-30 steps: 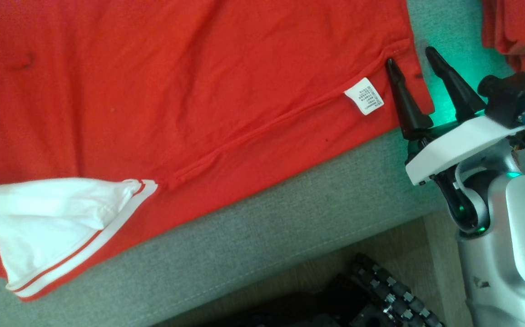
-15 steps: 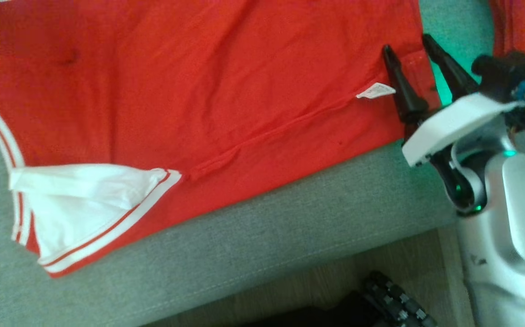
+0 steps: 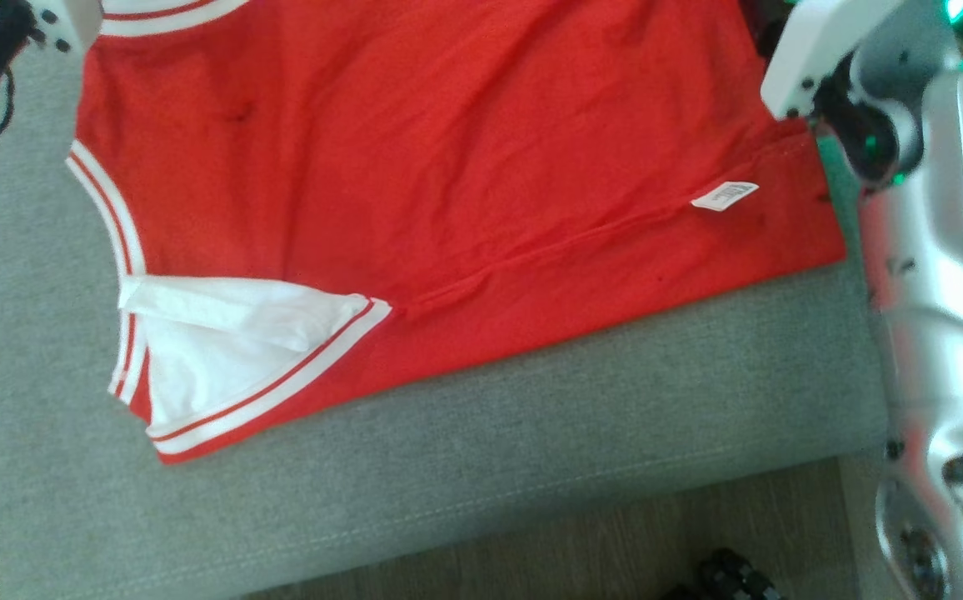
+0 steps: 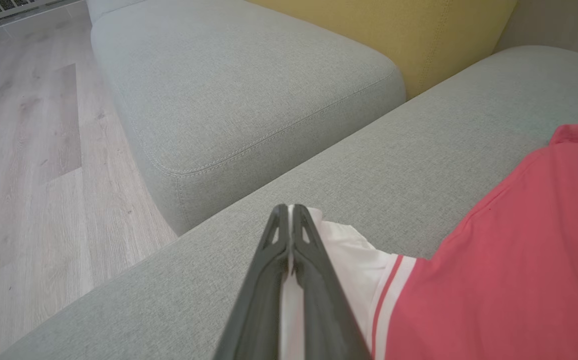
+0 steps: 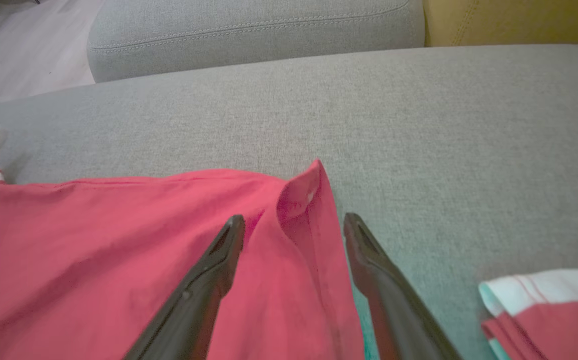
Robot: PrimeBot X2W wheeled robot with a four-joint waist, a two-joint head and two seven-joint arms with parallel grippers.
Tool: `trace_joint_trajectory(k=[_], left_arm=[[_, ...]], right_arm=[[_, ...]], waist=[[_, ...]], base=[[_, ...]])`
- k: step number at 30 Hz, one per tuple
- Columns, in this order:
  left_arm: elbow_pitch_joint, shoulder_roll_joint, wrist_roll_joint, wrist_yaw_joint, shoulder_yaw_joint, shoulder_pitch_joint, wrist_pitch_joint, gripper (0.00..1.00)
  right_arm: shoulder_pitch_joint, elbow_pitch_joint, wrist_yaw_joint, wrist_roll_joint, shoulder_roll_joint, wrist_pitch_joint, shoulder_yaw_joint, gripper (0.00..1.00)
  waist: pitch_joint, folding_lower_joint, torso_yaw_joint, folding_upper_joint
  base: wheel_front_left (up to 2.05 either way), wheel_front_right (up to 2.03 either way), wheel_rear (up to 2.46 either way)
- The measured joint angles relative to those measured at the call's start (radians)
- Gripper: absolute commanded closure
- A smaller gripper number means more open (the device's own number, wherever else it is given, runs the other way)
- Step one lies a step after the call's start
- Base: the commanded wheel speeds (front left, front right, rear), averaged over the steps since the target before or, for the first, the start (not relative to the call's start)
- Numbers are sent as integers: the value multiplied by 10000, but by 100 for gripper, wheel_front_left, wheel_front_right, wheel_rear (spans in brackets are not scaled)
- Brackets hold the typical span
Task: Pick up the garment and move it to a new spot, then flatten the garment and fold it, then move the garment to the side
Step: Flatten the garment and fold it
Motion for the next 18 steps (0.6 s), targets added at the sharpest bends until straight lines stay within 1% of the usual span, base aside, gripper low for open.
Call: trace_joint_trajectory(k=[3,6,11,12,14,16,18], left_arm=[[-23,-10,-115,0,-211,-2,-27,100],[-23,-15,-180,0,-449,-10,-27,100],[-8,-21,-182,0,-744,-52,-25,100],[8,-29,-184,0,-775,-60,-27,100],[25,-33,-276,0,-855,-105,-29,100],[77,-42,-286,0,-976,-175,-73,100],[115,-77,-313,0,-1037,-245,-84,100]], right_arm=[[-855,1221,0,-512,-15,182,-35,0],[-1552,2289,0,-681,-35,336,65,0],[-2216,3624,0,-1206,-42,336,146,1],[-2296,3831,0,-1283,-42,332,119,22],[-2456,4171,0,-1442,-40,215,-42,53],[-2638,4475,0,-1632,-50,52,-245,65],[-2811,4736,0,-1870,-52,-128,-502,95]], waist=[[-99,0,132,0],[-145,0,221,0],[-145,0,305,0],[-140,0,320,0],[-123,0,345,0],[-104,0,374,0],[-85,0,411,0]], base=[[0,0,0],[0,0,0],[0,0,0],[0,0,0],[0,0,0],[0,0,0],[0,0,0]])
